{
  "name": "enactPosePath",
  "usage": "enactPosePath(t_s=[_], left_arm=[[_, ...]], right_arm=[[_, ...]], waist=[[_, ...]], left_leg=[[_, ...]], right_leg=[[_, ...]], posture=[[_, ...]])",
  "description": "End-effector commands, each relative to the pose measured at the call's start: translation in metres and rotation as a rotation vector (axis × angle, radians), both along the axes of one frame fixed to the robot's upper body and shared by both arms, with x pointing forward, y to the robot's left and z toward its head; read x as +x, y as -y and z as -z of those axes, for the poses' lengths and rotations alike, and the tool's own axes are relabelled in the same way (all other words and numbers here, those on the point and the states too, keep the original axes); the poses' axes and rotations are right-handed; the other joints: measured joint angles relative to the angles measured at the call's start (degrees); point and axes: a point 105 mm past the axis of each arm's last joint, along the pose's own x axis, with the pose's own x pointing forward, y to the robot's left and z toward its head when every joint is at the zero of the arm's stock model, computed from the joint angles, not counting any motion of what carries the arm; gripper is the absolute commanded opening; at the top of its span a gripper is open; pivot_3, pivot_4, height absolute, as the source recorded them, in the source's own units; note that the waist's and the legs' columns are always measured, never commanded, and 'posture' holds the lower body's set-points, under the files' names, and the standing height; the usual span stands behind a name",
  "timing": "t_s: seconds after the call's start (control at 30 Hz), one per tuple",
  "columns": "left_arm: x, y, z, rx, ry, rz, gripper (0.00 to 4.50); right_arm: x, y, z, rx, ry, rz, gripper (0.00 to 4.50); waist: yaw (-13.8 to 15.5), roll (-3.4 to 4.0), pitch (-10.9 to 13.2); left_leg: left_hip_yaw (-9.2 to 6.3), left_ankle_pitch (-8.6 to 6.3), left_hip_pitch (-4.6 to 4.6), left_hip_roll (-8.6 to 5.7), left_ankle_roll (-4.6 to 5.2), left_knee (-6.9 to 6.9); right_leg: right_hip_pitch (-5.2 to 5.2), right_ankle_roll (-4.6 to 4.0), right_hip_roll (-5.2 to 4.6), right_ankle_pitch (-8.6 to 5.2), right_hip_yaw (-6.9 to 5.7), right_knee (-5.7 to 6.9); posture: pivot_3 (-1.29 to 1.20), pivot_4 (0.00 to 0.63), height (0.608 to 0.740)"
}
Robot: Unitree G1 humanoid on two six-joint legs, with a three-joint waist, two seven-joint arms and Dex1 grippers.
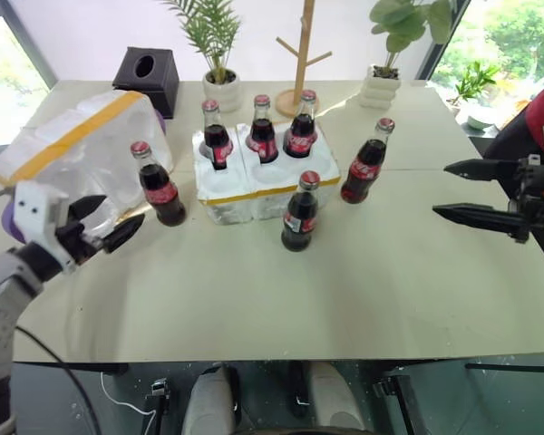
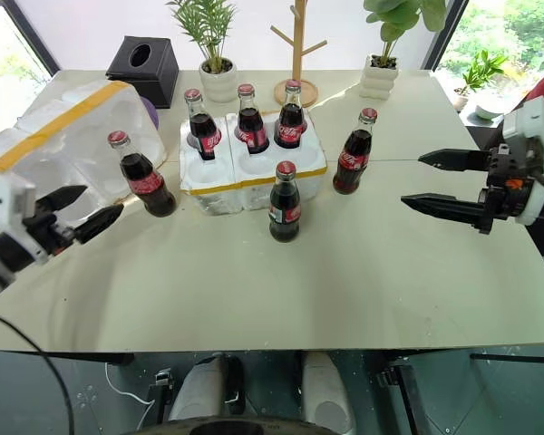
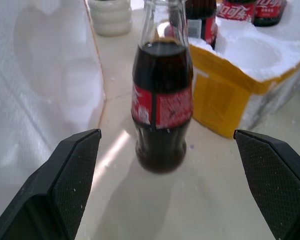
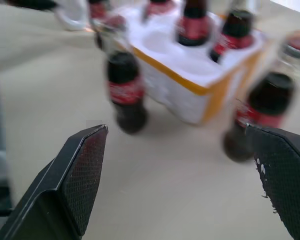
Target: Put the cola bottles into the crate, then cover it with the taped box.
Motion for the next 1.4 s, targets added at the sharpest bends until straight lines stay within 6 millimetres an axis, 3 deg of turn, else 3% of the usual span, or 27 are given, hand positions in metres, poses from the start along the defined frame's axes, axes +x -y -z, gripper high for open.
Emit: enactPosePath(t_s=[0.03,0.57,0.67,0.73,0.83,0.97,1.1,1.17,1.23,1.4], left_arm=[[0.015,0.004,-0.004,0.032,0.037,-0.006,4.46],[0.075,0.029,0.016,-0.021,0.066,-0.004,4.46],[0.079,0.03,0.013,-0.024,0.091,-0.003,3.59],[0.076,0.029,0.009,-0.029,0.091,0.006,2.77],[0.061,0.032,-0.005,-0.029,0.082,0.085,2.81],[0.027,0.051,-0.035,-0.058,0.023,0.318,2.81],[0.012,0.07,-0.068,-0.089,-0.025,0.514,2.81],[0.02,0.081,-0.088,-0.11,-0.004,0.588,2.81],[0.041,0.089,-0.103,-0.131,0.035,0.581,2.81],[0.077,0.111,-0.102,-0.079,0.073,0.582,2.81]], right_arm=[[-0.022,-0.018,-0.025,0.026,0.036,-0.085,4.5],[-0.033,-0.045,-0.037,0.07,0.076,-0.142,4.5],[-0.031,-0.047,-0.036,0.08,0.065,-0.143,4.5],[-0.03,-0.048,-0.035,0.083,0.064,-0.137,4.5],[-0.027,-0.048,-0.033,0.073,0.077,-0.118,4.5],[-0.024,-0.047,-0.03,0.065,0.074,-0.099,4.5],[-0.021,-0.046,-0.028,0.075,0.067,-0.082,4.5],[-0.019,-0.046,-0.027,0.079,0.069,-0.071,4.5],[-0.017,-0.045,-0.027,0.081,0.075,-0.062,4.5],[-0.013,-0.044,-0.027,0.086,0.091,-0.034,4.5]], waist=[[-0.06,0.0,0.0],[0.1,-0.04,0.0],[-0.06,-0.06,0.01],[-0.12,-0.06,0.01],[-0.16,-0.08,0.02],[-0.1,-0.17,0.07],[0.49,-0.25,0.12],[1.0,-0.26,0.12],[1.48,-0.24,0.11],[1.27,-0.22,0.1]], left_leg=[[-0.01,0.0,0.0,0.0,0.0,0.0],[-0.05,0.01,-0.02,-0.03,0.01,0.08],[-0.06,0.01,-0.03,-0.02,0.01,0.07],[-0.05,0.01,-0.03,-0.01,0.01,0.07],[-0.07,0.01,-0.03,0.01,0.01,0.06],[-0.04,0.01,-0.17,0.03,0.01,0.06],[-0.06,0.02,-0.18,0.0,-0.01,0.08],[-0.08,0.07,-0.16,-0.04,-0.09,0.11],[-0.11,0.07,-0.14,-0.09,-0.1,0.15],[-0.16,0.05,-0.04,-0.17,-0.06,0.14]], right_leg=[[0.0,0.01,-0.01,0.01,0.01,-0.01],[0.08,0.11,0.02,0.07,-0.03,0.01],[0.07,0.15,0.02,0.09,-0.02,0.0],[0.06,0.19,0.04,0.11,-0.02,0.01],[0.05,0.19,0.07,0.11,-0.03,0.03],[-0.16,0.2,0.04,0.11,-0.02,0.05],[-0.13,0.2,0.0,0.11,-0.05,0.07],[-0.08,0.16,0.01,0.1,-0.07,0.05],[0.0,0.17,0.01,0.1,-0.07,0.04],[0.21,0.26,0.01,0.12,-0.05,-0.06]], posture=[[0.0,0.15,0.74],[0.0,0.15,0.74],[0.0,0.15,0.74],[0.0,0.15,0.74],[0.0,0.15,0.74],[0.0,0.15,0.74],[0.0,0.15,0.74],[0.0,0.15,0.74],[0.0,0.15,0.74],[0.0,0.15,0.74]])
